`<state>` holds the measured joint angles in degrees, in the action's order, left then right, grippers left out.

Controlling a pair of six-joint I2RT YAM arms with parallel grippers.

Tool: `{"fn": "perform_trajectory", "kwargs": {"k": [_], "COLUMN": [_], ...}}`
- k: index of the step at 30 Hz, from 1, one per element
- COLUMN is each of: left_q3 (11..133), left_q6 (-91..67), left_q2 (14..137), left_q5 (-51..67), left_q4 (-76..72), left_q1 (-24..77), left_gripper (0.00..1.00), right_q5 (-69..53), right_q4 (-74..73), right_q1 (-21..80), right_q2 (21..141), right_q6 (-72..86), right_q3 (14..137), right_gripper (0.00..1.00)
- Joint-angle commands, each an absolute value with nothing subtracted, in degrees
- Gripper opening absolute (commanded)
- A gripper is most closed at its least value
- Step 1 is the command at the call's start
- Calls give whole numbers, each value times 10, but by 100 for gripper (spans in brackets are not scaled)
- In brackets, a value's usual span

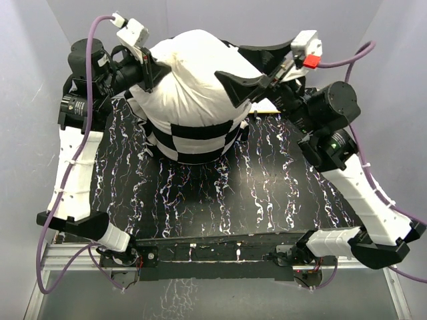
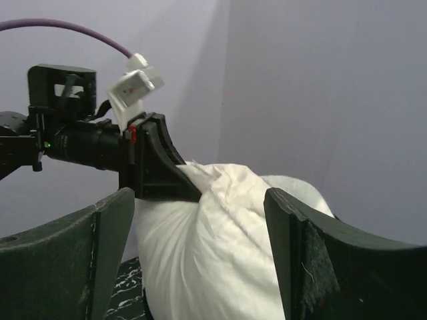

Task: Remove the pillowcase from the pillow
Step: Remove the pillow from the pillowcase.

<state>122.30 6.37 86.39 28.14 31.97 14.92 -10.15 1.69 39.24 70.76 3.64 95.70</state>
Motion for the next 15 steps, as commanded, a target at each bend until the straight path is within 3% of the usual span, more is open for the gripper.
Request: {"fn": "perform_trajectory", "kwargs": {"k": [1, 10, 15], "left_q3": [1168, 1162, 1176], "left_q6": [19, 10, 33], "left_q2": [865, 863, 853], "left_q5": [375, 418, 430], "left_q4": [360, 352, 369], "left_q1": [152, 152, 152], "left_gripper": [0, 0, 0], "right_q5": [-183, -234, -216], "right_q4": [-49, -98, -202], "right_q1": [413, 449, 451], "right_q2": [774, 835, 884], "right_q6": [-70, -219, -286], "right_q3": [1000, 1014, 1101], "right_gripper": [83, 92, 93]}}
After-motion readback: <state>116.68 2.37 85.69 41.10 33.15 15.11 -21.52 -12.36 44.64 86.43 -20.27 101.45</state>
